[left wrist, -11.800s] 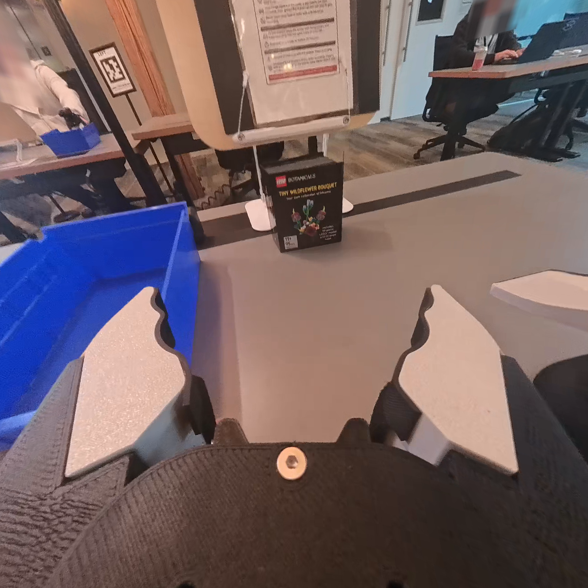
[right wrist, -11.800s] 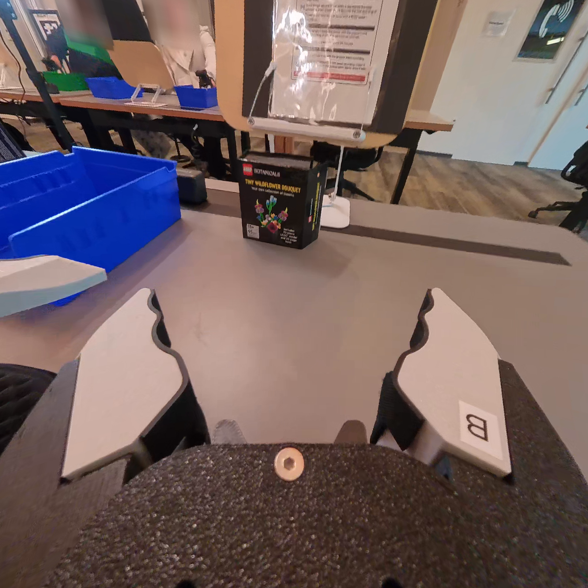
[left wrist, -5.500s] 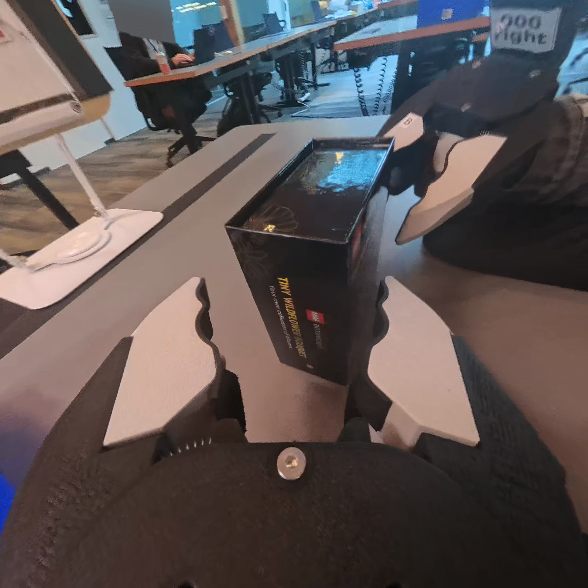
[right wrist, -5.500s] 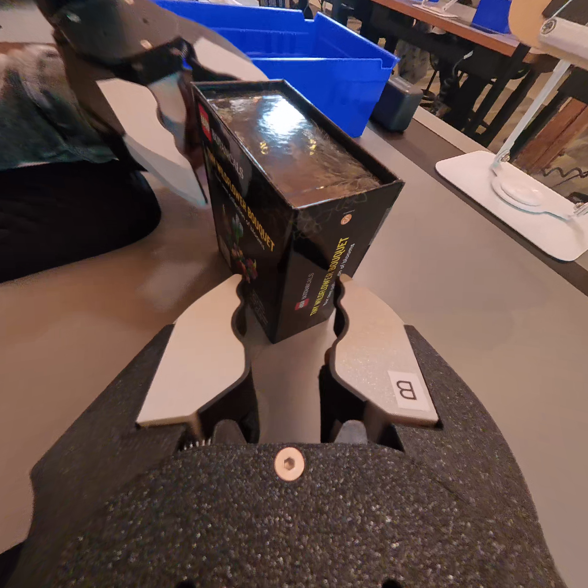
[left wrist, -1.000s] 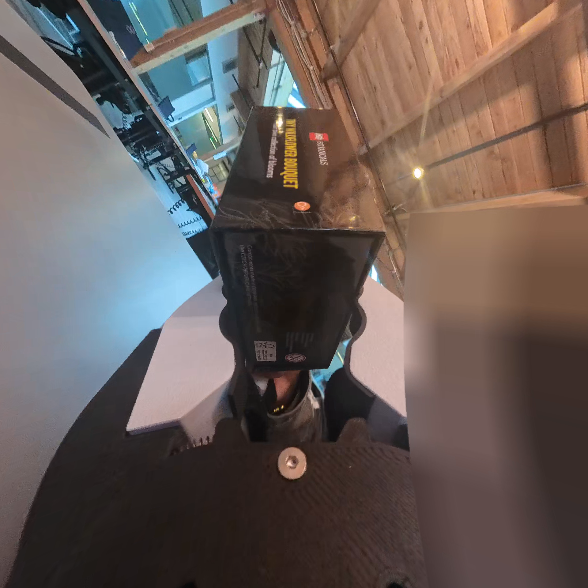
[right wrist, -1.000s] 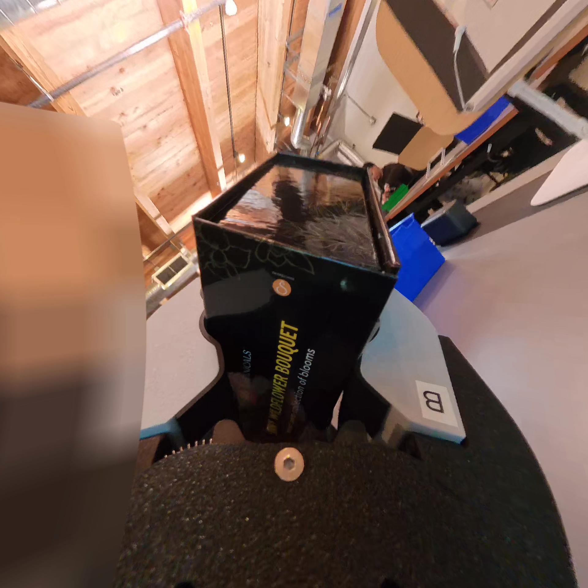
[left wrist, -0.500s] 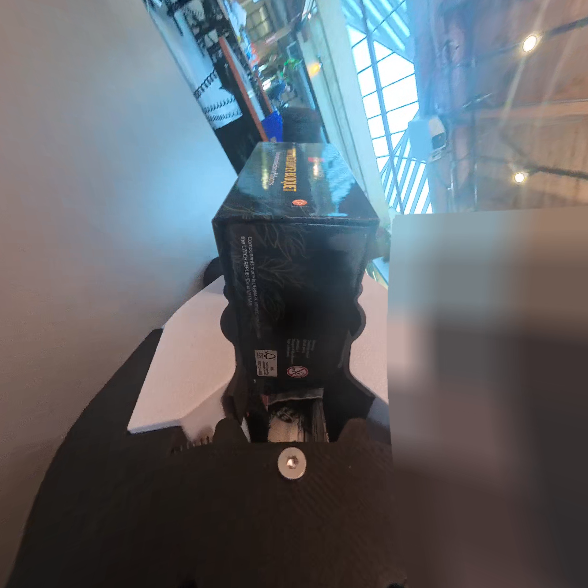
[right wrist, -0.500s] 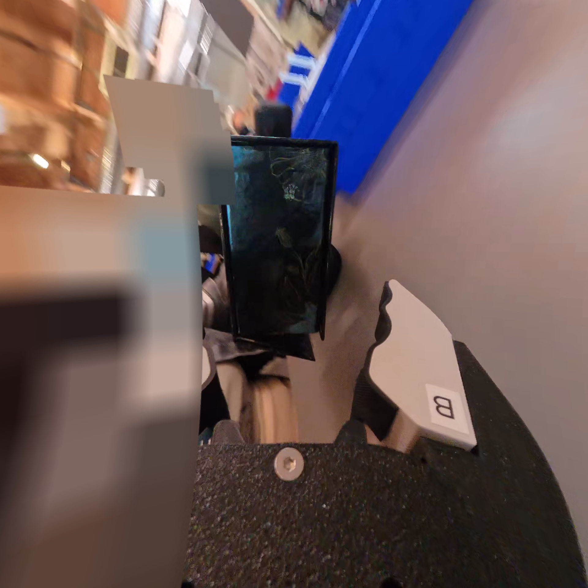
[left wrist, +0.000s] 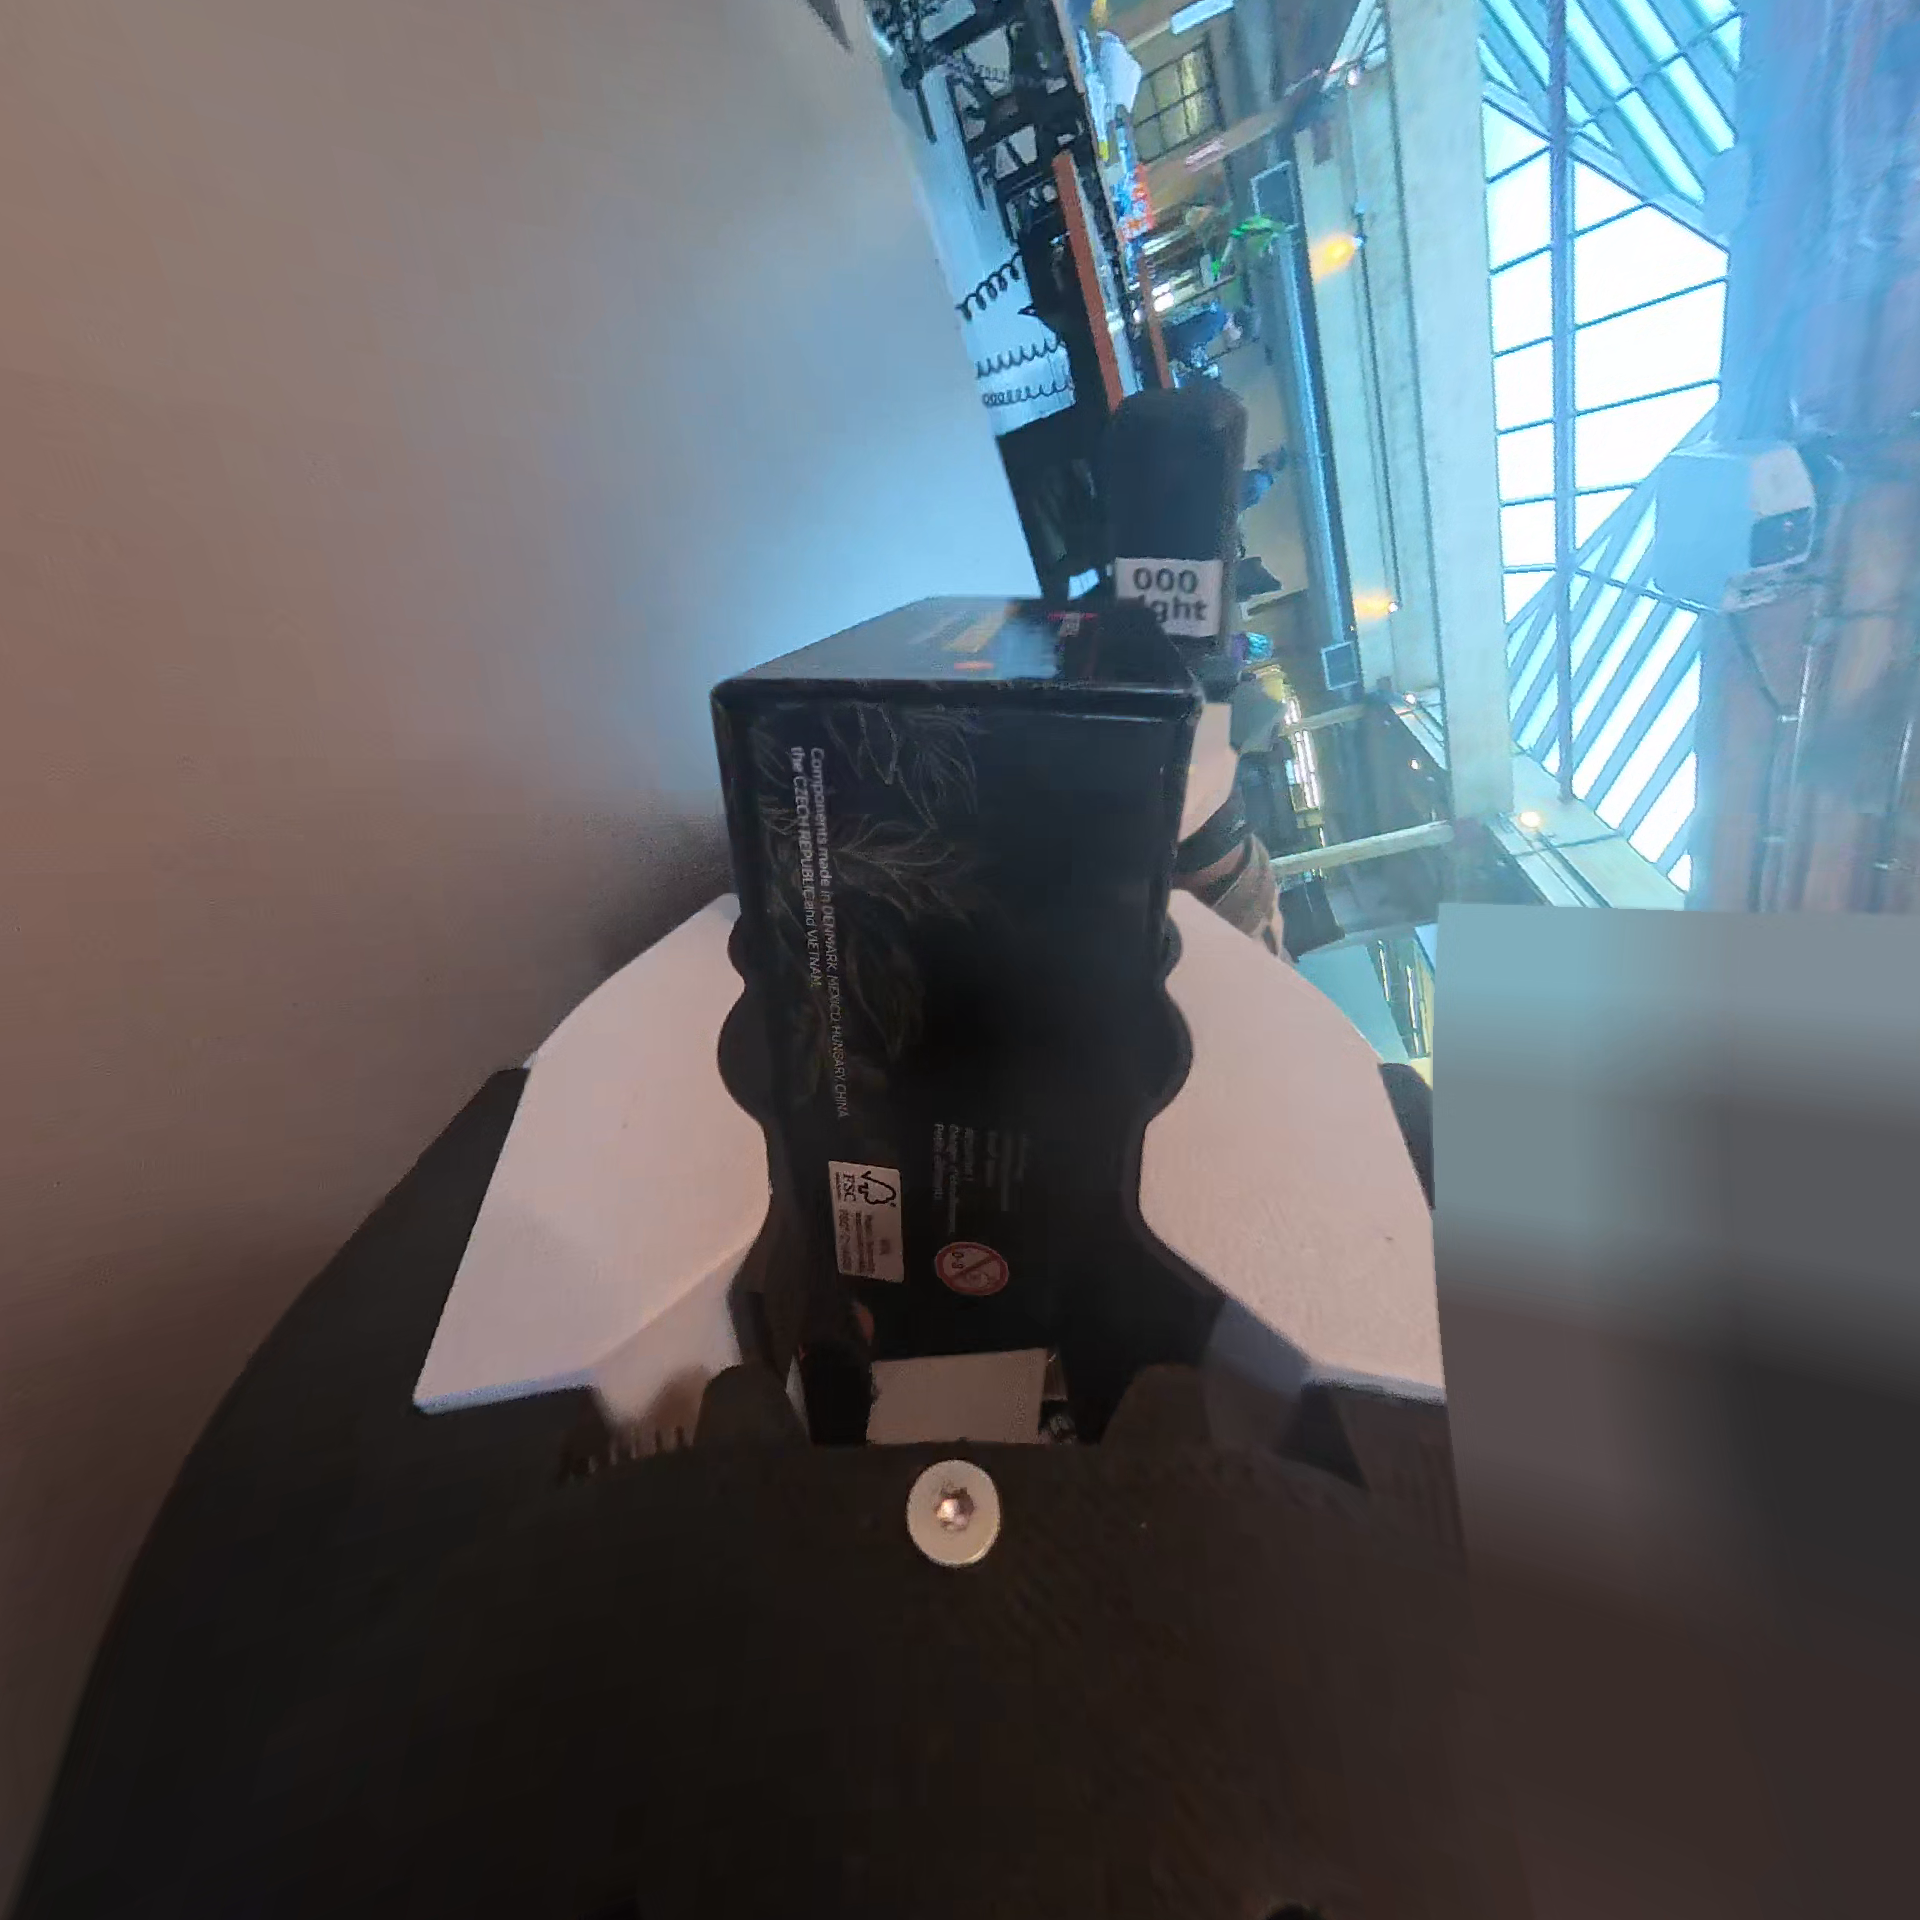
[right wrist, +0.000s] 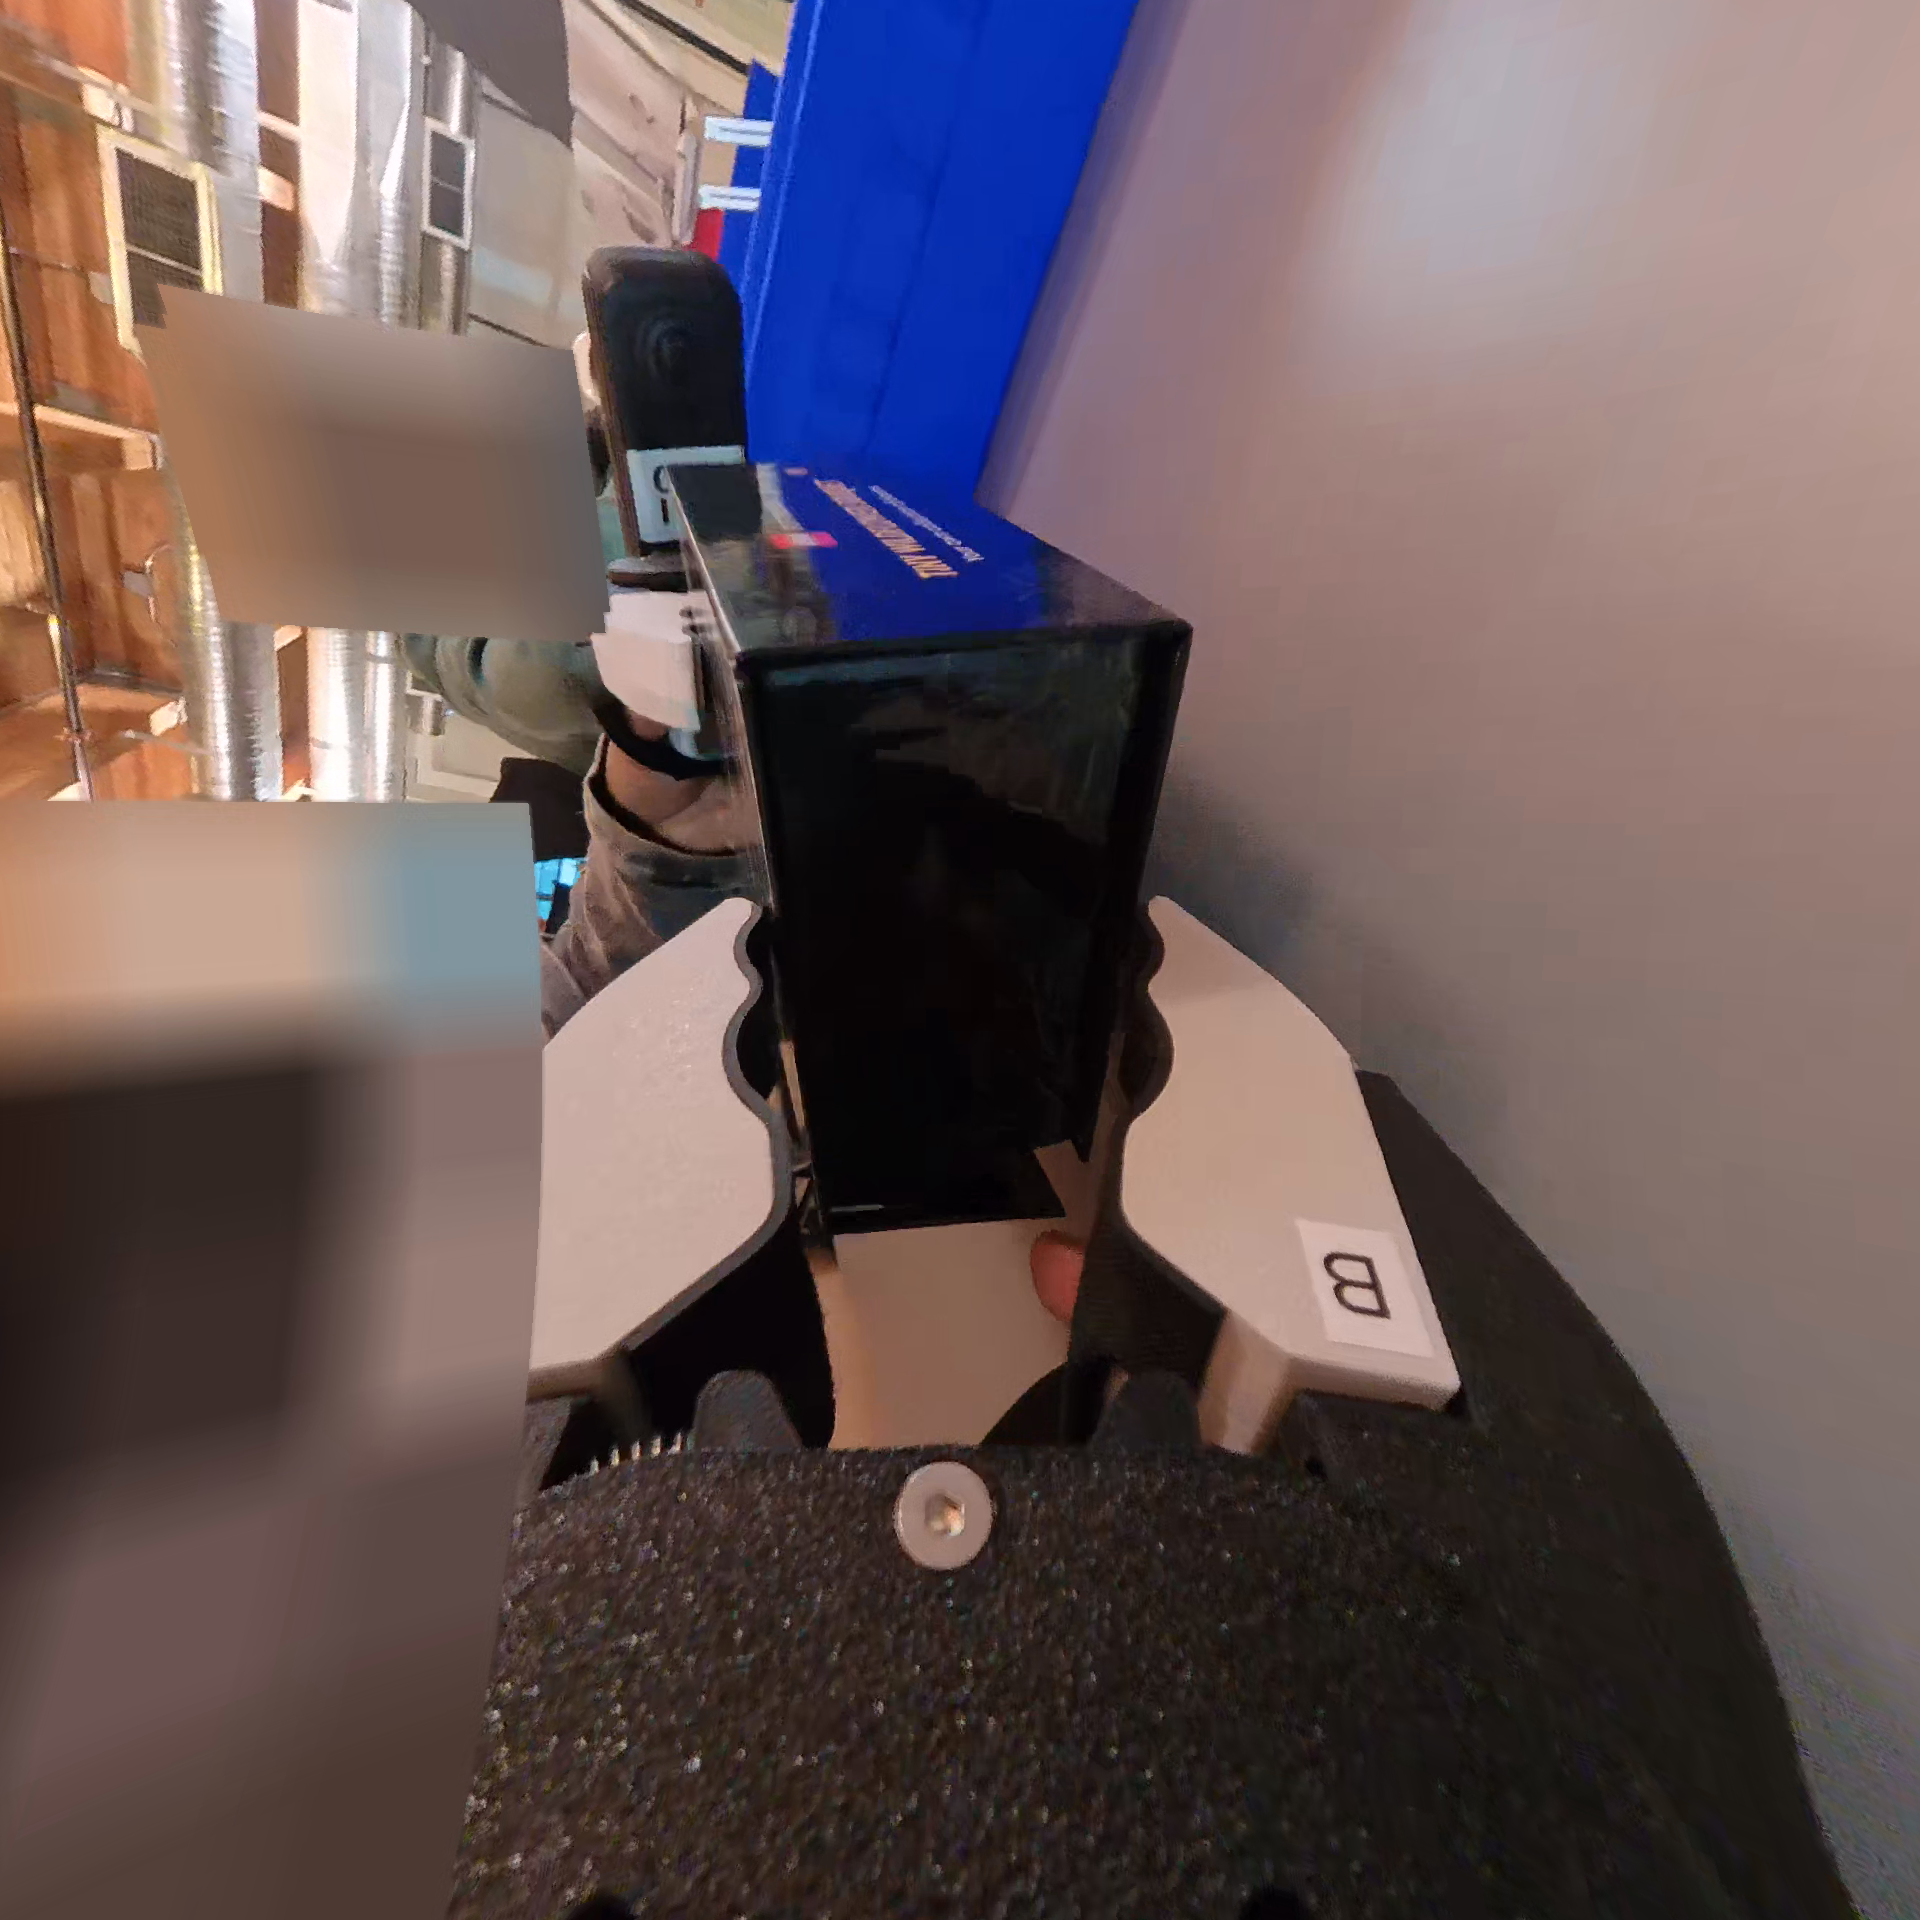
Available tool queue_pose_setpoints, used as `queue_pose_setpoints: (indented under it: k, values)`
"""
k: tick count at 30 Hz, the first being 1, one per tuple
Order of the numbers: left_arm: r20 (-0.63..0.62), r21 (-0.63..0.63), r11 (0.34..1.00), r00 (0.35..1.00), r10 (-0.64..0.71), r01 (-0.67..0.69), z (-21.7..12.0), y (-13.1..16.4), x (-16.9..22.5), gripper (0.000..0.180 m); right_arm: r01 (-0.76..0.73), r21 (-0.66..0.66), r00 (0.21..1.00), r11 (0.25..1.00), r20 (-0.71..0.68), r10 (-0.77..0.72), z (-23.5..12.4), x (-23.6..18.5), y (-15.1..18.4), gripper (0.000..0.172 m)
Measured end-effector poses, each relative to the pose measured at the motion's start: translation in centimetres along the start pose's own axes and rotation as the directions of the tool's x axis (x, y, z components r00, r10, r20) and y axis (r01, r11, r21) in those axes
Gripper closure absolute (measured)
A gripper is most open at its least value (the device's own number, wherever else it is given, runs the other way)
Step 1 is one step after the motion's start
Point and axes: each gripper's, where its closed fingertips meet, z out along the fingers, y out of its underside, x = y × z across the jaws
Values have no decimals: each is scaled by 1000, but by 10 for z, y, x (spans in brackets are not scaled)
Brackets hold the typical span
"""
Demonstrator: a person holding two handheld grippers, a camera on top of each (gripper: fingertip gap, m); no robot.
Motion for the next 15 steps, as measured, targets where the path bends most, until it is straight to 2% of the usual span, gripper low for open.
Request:
queue_pose_setpoints:
  k: [4,7,12,13,15]
  values:
    - [26,-22,999,999,-37,38,7,11,-18,109,11,48,998,999,-65,-8,-1,16,-6,107]
    - [87,-36,999,996,1,2,9,14,-28,108,33,61,993,998,-119,-26,-2,24,-7,107]
    - [256,-30,984,950,178,-176,3,2,-37,101,77,122,981,990,-188,-53,-4,29,-13,110]
    - [302,-41,977,930,211,-209,1,1,-41,100,97,143,978,985,-198,-67,-5,28,-15,122]
    - [317,-73,962,908,274,-265,3,5,-42,105,147,178,965,973,-240,-102,-9,28,-21,126]
